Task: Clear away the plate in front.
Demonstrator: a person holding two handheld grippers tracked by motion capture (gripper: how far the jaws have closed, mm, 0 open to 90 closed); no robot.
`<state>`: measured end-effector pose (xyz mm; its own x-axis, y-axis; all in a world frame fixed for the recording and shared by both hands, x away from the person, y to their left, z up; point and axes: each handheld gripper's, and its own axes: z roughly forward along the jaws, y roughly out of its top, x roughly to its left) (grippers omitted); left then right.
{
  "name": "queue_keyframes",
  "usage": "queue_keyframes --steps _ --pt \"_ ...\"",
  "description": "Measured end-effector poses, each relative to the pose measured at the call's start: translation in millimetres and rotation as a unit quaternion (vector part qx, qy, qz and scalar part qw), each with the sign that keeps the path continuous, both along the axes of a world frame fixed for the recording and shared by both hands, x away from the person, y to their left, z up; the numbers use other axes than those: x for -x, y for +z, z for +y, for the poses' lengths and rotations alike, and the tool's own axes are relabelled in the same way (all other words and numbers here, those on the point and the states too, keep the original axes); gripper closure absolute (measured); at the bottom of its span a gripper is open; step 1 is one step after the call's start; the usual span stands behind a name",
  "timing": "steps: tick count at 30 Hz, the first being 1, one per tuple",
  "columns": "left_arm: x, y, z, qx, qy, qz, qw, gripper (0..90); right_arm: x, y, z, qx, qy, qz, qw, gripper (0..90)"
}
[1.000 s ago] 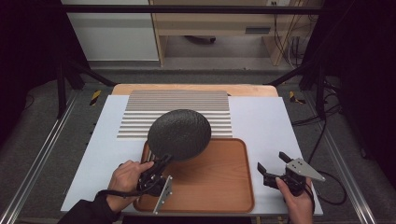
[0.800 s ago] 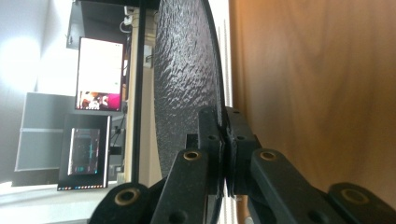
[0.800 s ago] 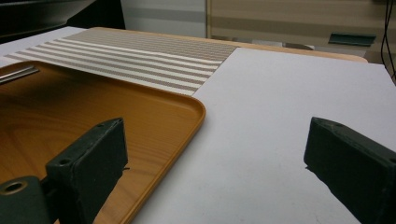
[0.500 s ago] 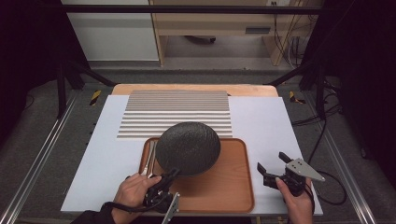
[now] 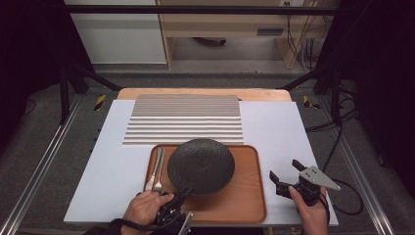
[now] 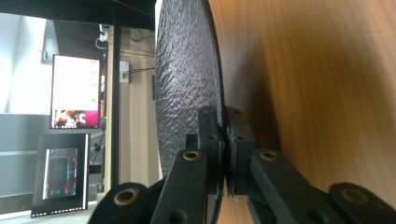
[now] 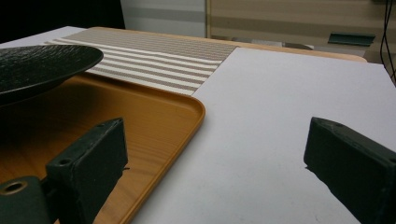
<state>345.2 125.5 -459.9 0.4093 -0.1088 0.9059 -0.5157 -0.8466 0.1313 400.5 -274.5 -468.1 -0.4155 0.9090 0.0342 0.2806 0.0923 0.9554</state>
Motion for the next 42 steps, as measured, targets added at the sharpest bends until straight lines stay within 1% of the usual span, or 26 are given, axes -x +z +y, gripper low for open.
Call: queue_keyframes --steps 7,11,13,14,16,18,20,24,29,34,38,42 --pt "2.0 -5.0 0.8 -0.007 -0.001 0.007 1.0000 87.2 -0.1 -0.2 0.3 0.002 0.000 -0.001 1.0000 6.4" --pt "0.6 -7.9 1.2 -0.008 0.000 0.013 0.9999 87.2 -0.2 -0.2 0.4 0.002 0.000 0.000 1.0000 6.4" --pt "0.2 -8.1 1.8 -0.013 0.002 0.013 0.9998 87.2 -0.2 -0.3 0.4 0.002 0.000 0.000 1.0000 6.4" --pt "-0.1 -9.1 2.4 -0.010 0.002 0.016 0.9998 87.1 -0.2 -0.4 0.3 0.002 0.000 0.000 1.0000 6.4" --pt "-0.6 -9.9 3.0 -0.013 0.002 0.015 0.9998 87.2 -0.3 -0.5 0.2 0.002 0.000 0.000 1.0000 6.4" --pt "-0.8 -11.3 3.6 -0.011 0.003 0.017 0.9998 87.1 -0.2 -0.5 0.5 0.002 0.001 0.001 1.0000 6.5" --pt "-1.4 -11.7 4.2 -0.016 0.004 0.016 0.9997 87.4 -0.2 -0.4 0.6 0.002 0.001 0.001 1.0000 6.5" --pt "-2.6 -13.4 5.9 -0.015 0.010 0.025 0.9995 87.1 -0.4 -0.6 0.5 0.004 0.001 0.001 1.0000 6.5" --pt "-3.3 -14.8 7.1 -0.017 0.012 0.027 0.9994 87.1 -0.3 -0.6 0.7 0.004 0.001 0.001 1.0000 6.5" --pt "-4.5 -17.3 7.3 -0.029 0.012 0.026 0.9992 87.3 -0.4 -0.8 0.4 0.005 0.000 0.002 1.0000 6.5" --pt "-4.9 -16.6 7.5 -0.023 0.014 0.032 0.9991 87.4 -0.2 -0.6 0.5 0.004 0.000 0.001 1.0000 6.5" --pt "-4.2 -17.4 6.0 -0.025 0.017 0.035 0.9989 87.6 -0.2 -0.6 0.6 0.005 0.000 0.002 1.0000 6.5"
